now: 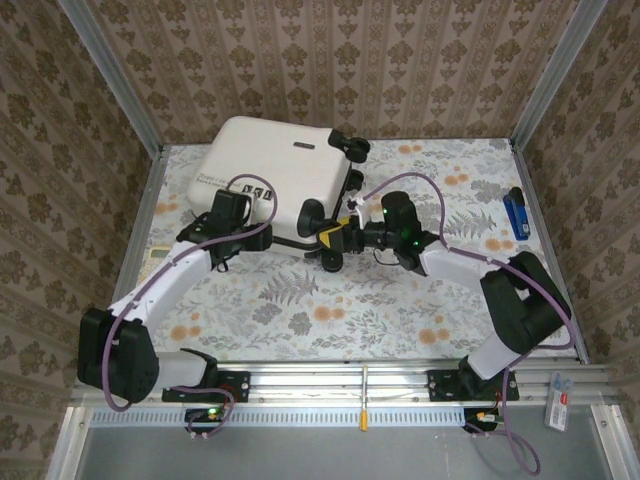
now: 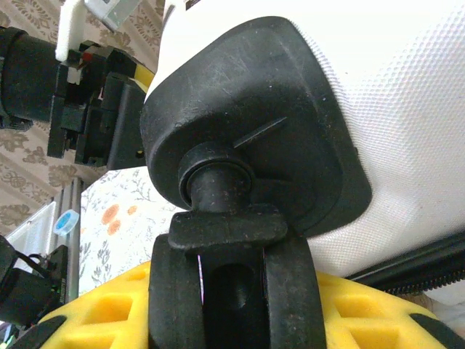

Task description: Pack the luggage

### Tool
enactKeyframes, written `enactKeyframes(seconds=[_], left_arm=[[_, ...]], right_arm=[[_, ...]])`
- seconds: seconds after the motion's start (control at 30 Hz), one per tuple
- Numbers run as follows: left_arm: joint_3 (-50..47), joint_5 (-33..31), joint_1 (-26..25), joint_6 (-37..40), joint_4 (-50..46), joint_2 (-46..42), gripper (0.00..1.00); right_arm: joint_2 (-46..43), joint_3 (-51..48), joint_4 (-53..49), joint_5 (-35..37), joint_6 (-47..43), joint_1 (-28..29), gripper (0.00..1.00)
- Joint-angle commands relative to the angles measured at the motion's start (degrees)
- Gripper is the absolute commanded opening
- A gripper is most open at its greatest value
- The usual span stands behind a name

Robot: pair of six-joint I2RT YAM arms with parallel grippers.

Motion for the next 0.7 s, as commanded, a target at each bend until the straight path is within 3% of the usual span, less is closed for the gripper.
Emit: enactKeyframes(seconds=[0.0,0.3,0.47,0.57,0.67], left_arm=[[2.4,0.1,0.5,0.8,5.0,2.9,0.65],[9.0,2.4,0.8,3.2,9.7,11.9,0.65],[12.4,3.0,0.8,3.9,10.3,15.2,0.65],[11.7,2.0,0.8,3.7,9.8,13.5,0.65],[9.3,0.7,0.7,2.3,8.4,9.0,0.67]], right_arm=[[-5.4,-3.3,-1.1,3.0,0.3,2.4,0.0],[-8.9,-6.6,1.1,16.9,4.8,14.4,0.0],[-6.9,-4.7,0.5,18.2,6.4,17.4,0.0],[-6.9,-3.6,-2.2,19.4,5.9,17.4,0.16],[-8.6,-2.8,-5.9,21.2,4.4,17.3,0.43]])
